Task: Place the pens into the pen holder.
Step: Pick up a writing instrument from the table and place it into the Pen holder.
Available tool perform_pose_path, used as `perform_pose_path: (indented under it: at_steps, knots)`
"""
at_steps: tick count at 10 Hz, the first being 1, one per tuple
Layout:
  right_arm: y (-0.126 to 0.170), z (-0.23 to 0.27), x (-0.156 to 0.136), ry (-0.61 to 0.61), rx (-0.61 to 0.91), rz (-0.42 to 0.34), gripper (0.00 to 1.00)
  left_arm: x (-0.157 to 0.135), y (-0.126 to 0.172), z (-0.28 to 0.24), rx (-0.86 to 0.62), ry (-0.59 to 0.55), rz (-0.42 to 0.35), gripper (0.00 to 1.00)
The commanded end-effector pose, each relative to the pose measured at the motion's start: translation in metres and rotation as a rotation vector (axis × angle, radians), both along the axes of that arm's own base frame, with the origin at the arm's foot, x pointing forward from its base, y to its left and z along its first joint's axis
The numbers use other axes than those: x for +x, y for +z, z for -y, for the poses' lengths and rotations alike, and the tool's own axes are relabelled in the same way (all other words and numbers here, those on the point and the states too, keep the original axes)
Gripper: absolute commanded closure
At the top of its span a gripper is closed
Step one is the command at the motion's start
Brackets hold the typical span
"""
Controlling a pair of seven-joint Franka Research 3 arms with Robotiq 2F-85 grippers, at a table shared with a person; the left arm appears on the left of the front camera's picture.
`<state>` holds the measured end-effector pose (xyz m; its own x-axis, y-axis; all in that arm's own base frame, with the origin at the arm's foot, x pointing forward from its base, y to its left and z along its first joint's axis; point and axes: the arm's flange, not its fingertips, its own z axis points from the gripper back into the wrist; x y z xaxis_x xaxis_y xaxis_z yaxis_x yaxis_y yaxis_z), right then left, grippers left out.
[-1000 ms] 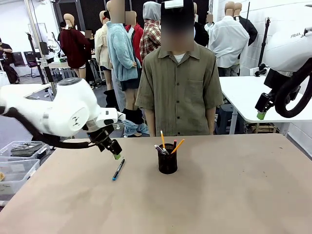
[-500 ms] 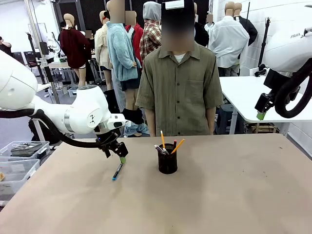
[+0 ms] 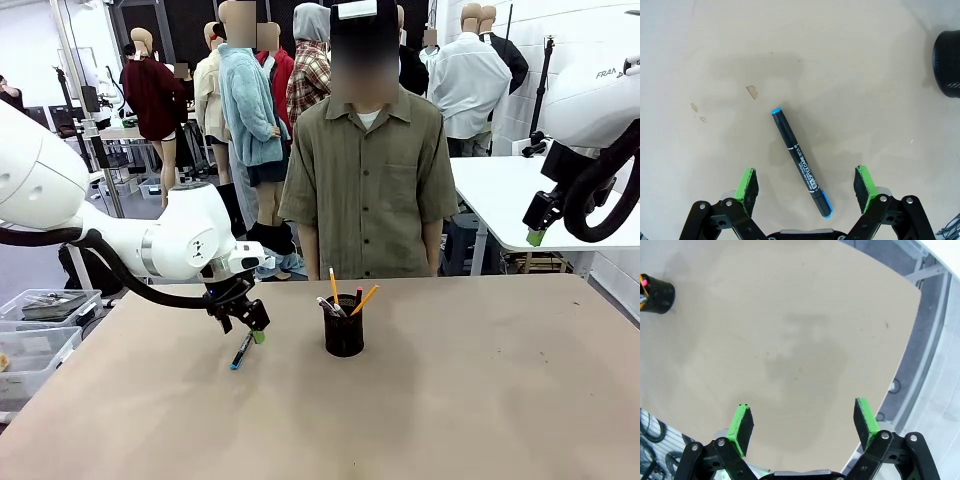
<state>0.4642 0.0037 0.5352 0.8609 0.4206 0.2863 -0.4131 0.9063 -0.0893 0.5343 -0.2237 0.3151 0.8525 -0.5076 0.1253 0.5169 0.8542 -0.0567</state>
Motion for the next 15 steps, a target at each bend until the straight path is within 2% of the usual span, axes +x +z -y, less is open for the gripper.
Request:
perform_pose_path:
  at_steps: [1, 2, 6, 7, 9, 12, 14, 15]
  knots:
    - [-0.002, 0.0, -0.003, -0.008, -0.015, 0.0, 0.0, 0.008, -0.007, 0.004, 0.018, 0.026, -0.034, 0.0]
    - [-0.002, 0.0, -0.003, -0.008, -0.015, 0.0, 0.0, 0.008, -0.01, 0.003, 0.018, 0.026, -0.03, 0.09]
    - [-0.002, 0.0, -0.003, -0.008, -0.015, 0.0, 0.0, 0.003, -0.012, 0.005, 0.056, -0.013, -0.03, 0.89]
    - [-0.002, 0.0, -0.003, -0.008, -0.015, 0.0, 0.0, 0.002, -0.012, 0.005, 0.063, -0.021, -0.038, 1.0]
    - [-0.002, 0.0, -0.003, -0.008, -0.015, 0.0, 0.0, -0.003, -0.01, 0.007, 0.113, -0.027, -0.038, 1.0]
    - [-0.002, 0.0, -0.003, -0.008, -0.015, 0.0, 0.0, -0.017, -0.002, 0.012, 0.174, -0.034, 0.005, 1.0]
    - [-0.002, 0.0, -0.003, -0.008, -0.015, 0.0, 0.0, -0.019, 0.0, 0.007, 0.156, -0.049, 0.022, 1.0]
    - [-0.002, 0.0, -0.003, -0.008, -0.015, 0.0, 0.0, -0.025, 0.009, -0.002, 0.083, -0.073, 0.059, 1.0]
